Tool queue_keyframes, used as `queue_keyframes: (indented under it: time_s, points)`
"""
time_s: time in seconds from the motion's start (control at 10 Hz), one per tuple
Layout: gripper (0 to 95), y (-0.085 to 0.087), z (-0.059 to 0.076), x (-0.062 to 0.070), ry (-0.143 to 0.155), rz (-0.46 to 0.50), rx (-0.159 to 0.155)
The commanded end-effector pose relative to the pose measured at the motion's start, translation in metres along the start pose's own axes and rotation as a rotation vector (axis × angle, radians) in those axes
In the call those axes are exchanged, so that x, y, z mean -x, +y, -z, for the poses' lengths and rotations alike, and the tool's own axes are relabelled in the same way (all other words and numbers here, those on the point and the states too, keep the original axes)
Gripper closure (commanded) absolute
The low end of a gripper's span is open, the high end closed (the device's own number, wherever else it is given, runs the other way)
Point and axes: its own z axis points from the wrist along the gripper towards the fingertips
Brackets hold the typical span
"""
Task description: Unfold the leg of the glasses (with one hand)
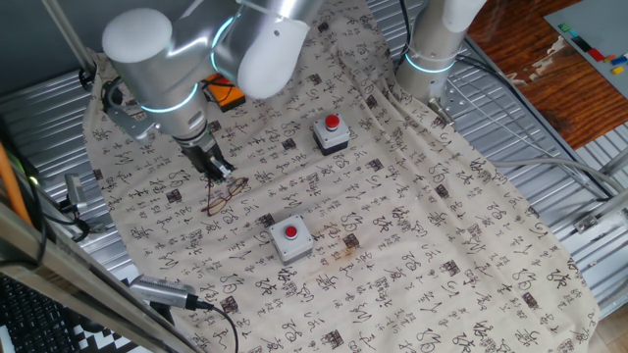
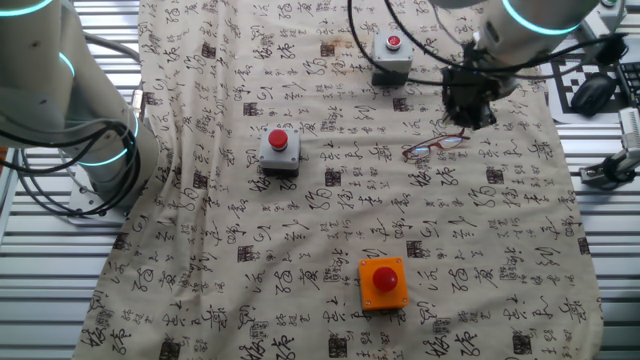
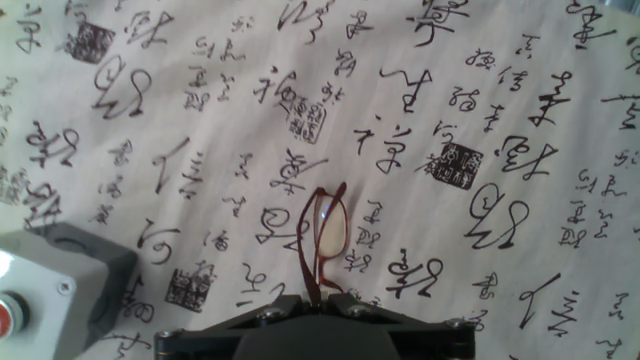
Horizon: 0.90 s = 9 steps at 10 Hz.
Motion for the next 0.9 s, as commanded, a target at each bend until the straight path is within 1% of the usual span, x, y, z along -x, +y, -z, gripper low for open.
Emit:
queue_keyframes:
  time_s: [0.1, 0.2, 0.6, 0.8, 0.9]
  points:
    - [95.0, -0.001, -0.001, -0.002, -0.005, 0.009, 0.001]
    - [95.0, -0.001, -0.002, -0.004, -0.004, 0.014, 0.0]
    - [95.0, -0.006, -0.011, -0.023, -0.008, 0.039, -0.004]
    - [95.0, -0.007, -0.017, -0.03, -0.012, 0.042, -0.006]
    - [95.0, -0.007, -0.02, -0.031, -0.017, 0.044, -0.005]
